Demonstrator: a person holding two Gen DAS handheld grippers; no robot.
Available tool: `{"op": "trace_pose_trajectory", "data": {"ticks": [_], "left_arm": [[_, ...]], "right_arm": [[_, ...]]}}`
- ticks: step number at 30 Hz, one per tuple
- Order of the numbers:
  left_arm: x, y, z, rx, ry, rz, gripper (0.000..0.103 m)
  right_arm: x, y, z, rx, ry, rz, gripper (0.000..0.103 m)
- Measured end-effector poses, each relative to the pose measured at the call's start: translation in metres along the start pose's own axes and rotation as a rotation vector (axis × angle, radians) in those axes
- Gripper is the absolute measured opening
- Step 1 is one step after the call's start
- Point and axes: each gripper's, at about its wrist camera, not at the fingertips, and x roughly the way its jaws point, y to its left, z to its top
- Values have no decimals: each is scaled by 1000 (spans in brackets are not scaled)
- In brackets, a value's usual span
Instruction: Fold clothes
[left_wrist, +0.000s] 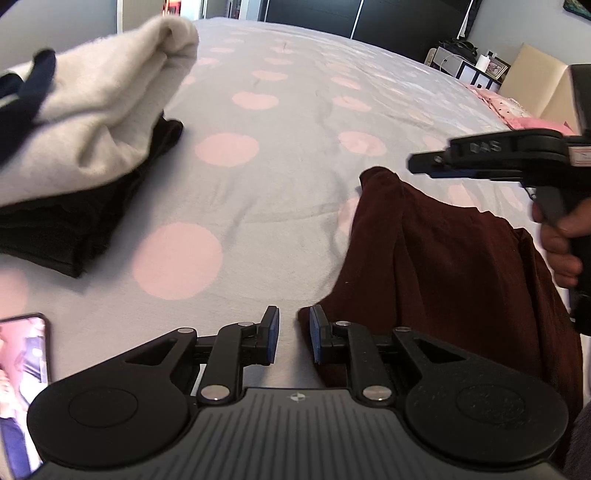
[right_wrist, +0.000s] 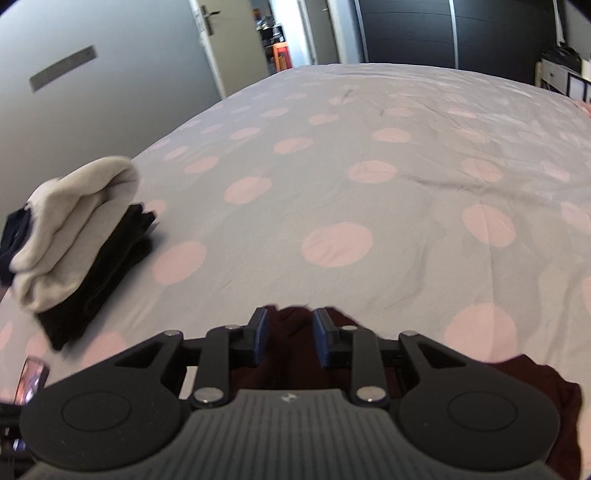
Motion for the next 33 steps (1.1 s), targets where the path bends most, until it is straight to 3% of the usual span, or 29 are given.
{"op": "trace_pose_trajectory", "data": {"ticks": [7, 13, 16, 17, 18, 19, 22, 25, 33], "left_arm": [[-22, 6, -18, 71, 47, 74, 45], [-20, -3, -49, 179, 158, 78, 52], [-16, 0, -62, 167, 174, 71, 44], [-16, 1, -64, 160, 175, 67, 35], [-19, 3, -63, 153, 171, 64, 17], [-24, 4, -63, 143, 158, 56, 9], [-46, 8, -62, 91, 100, 11, 6], [-83, 2, -64, 102, 39, -36, 6], [-182, -44, -99, 306, -48, -227, 6]], "right_arm": [[-51, 14, -20, -68, 49, -26, 38], [-94, 15, -48, -98, 63, -43, 41], [-114, 13, -63, -114, 72, -55, 41], [-120, 13, -68, -116, 76, -55, 41], [-126, 12, -73, -115, 80, -52, 41], [-131, 12, -78, -116, 84, -50, 41], [-145, 14, -91, -135, 90, -59, 41], [-157, 15, -102, -151, 95, -71, 41], [-178, 10, -118, -133, 106, -88, 43]]}}
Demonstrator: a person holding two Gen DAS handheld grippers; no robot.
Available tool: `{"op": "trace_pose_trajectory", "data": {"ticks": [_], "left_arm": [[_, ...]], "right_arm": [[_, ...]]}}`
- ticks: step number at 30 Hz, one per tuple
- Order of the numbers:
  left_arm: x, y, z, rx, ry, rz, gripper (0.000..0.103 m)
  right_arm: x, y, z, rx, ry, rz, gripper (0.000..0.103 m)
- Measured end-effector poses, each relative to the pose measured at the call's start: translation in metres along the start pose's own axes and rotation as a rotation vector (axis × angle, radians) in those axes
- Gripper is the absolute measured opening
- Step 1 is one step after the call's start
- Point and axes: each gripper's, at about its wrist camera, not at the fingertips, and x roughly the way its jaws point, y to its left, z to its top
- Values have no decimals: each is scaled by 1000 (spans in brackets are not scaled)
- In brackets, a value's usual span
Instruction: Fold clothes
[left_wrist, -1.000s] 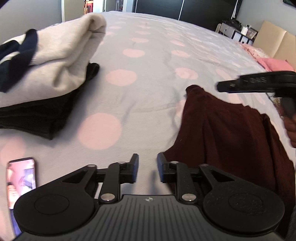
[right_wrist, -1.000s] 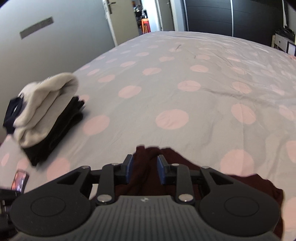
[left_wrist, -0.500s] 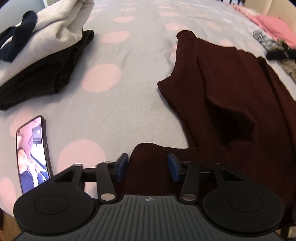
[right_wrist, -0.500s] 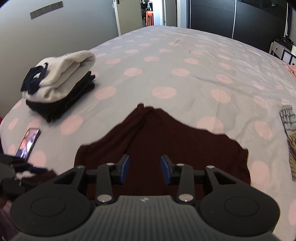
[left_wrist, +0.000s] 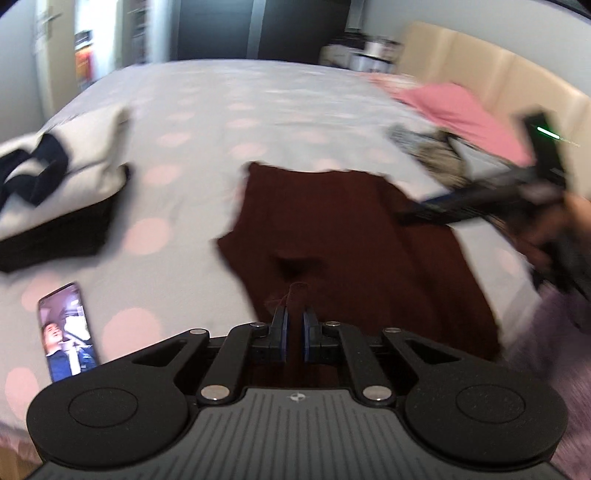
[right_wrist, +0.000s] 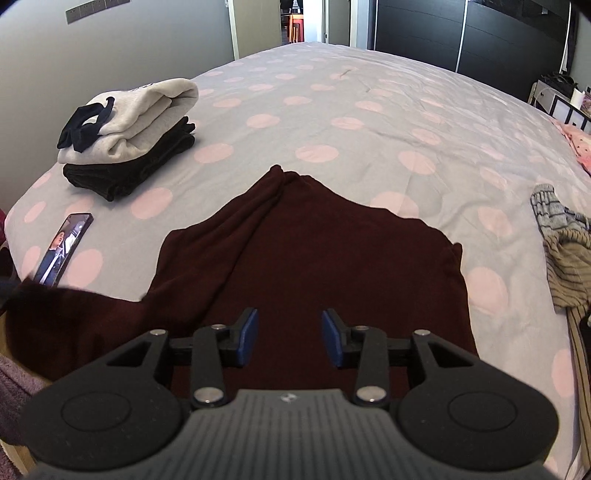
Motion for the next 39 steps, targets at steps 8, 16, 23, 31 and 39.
{"op": "trace_pose_trajectory", "data": {"ticks": [8, 16, 23, 31, 39], "left_arm": [[25, -72, -39, 139, 36, -119, 6], [78, -117, -54, 262, 145, -176, 21], [78, -109, -62, 235, 166, -156, 45], [91, -57, -65, -46, 191, 17, 39], [95, -25, -62, -142, 205, 128, 28]], "right_arm": [[-11, 9, -20, 11, 23, 33, 45], [-14, 8, -44, 40, 55, 42, 45], [-9, 22, -69, 35, 71, 139, 45], [-3, 38, -101, 52, 138, 182, 45], [19, 82, -101, -32, 166, 183, 36]]}}
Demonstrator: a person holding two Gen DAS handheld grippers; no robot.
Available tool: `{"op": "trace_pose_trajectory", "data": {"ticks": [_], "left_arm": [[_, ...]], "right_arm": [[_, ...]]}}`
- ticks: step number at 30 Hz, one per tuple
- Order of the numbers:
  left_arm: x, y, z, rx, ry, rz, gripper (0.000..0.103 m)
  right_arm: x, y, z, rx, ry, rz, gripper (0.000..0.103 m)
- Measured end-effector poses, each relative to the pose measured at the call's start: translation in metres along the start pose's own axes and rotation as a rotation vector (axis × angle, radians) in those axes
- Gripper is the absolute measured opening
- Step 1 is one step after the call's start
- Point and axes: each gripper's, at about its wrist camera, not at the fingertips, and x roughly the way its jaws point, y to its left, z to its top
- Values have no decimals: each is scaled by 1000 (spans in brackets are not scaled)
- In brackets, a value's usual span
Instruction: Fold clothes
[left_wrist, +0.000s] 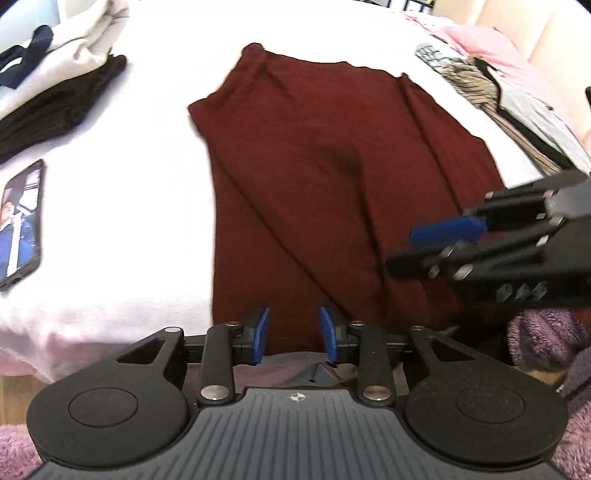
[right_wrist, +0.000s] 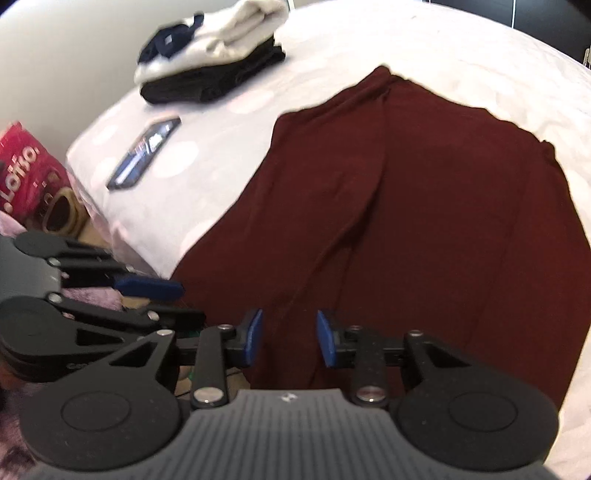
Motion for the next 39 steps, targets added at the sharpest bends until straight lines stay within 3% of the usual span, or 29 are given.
{"op": "trace_pose_trajectory", "data": {"ticks": [3, 5, 6, 15, 17, 18, 21, 27, 28, 30, 35, 39], "left_arm": [[2, 2, 2, -1, 1, 1, 28], [1, -1, 2, 7, -6, -10, 28], [0, -3, 3, 10, -8, -19, 28], [7, -19, 11, 46, 36, -73, 28], [7, -21, 14, 39, 36, -81, 28], [6, -22, 16, 33, 28, -85, 28], [4, -26, 19, 27, 14, -86, 28], [13, -24, 14, 11, 42, -67, 28], [15, -20, 12, -6, 49, -74, 28], [18, -12, 11, -43, 57, -96, 21], [27, 5, 8, -119, 74, -135, 19], [30, 3, 11, -120, 81, -132, 19]], "right_arm": [[18, 11, 0, -34, 60, -48, 30], [16, 8, 0, -32, 73, -76, 13], [12, 5, 0, -21, 78, -83, 11], [-9, -45, -20, 183, 137, -262, 13], [-21, -44, -22, 210, 109, -254, 22], [-28, -41, -21, 216, 90, -245, 35], [-41, -28, -14, 165, 23, -247, 59], [-40, -15, -22, 74, -5, -146, 55], [-37, -7, -24, 46, 9, -125, 51], [-29, 5, -29, 12, 40, -91, 29], [-3, 14, -32, 12, 77, -75, 30], [12, 20, -31, 8, 76, -96, 34]]}}
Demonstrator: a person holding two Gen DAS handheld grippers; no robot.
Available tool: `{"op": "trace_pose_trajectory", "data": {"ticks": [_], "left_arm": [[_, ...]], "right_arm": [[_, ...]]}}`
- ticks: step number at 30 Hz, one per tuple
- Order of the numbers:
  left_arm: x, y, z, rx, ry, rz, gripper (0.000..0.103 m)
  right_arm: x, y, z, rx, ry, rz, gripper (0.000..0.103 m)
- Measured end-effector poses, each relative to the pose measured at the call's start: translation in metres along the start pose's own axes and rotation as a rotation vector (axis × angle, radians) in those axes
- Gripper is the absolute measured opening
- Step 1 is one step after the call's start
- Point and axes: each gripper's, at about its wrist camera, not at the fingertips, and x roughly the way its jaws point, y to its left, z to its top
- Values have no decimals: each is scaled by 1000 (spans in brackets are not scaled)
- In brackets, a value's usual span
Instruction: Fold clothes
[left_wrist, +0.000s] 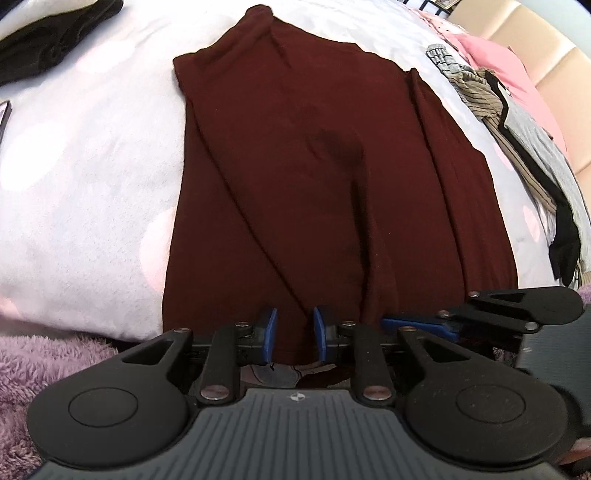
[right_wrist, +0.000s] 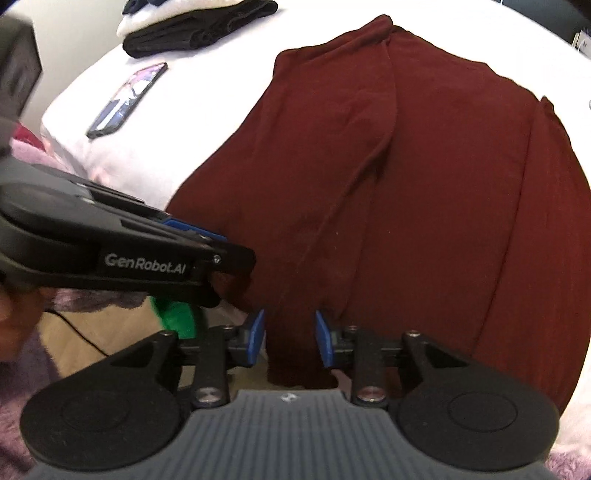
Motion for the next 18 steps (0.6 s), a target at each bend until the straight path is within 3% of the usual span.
{"op": "trace_pose_trajectory", "data": {"ticks": [1, 3, 8, 14, 18], "left_arm": [[1, -1, 0, 11, 0, 7, 19], [3, -2, 0, 21, 2, 14, 19], [5, 2, -1, 11, 4, 3, 17], [6, 0, 0, 20, 12, 18, 17], [1, -6, -1, 27, 10, 25, 17]], "right_arm": [[0, 1, 1, -5, 1, -7, 33], [-1, -2, 3, 1, 5, -31, 3], [-21, -32, -1, 125, 4, -6, 3], [-29, -83, -21, 315, 41, -131, 0], [-37, -90, -27, 352, 7, -90, 8]]}}
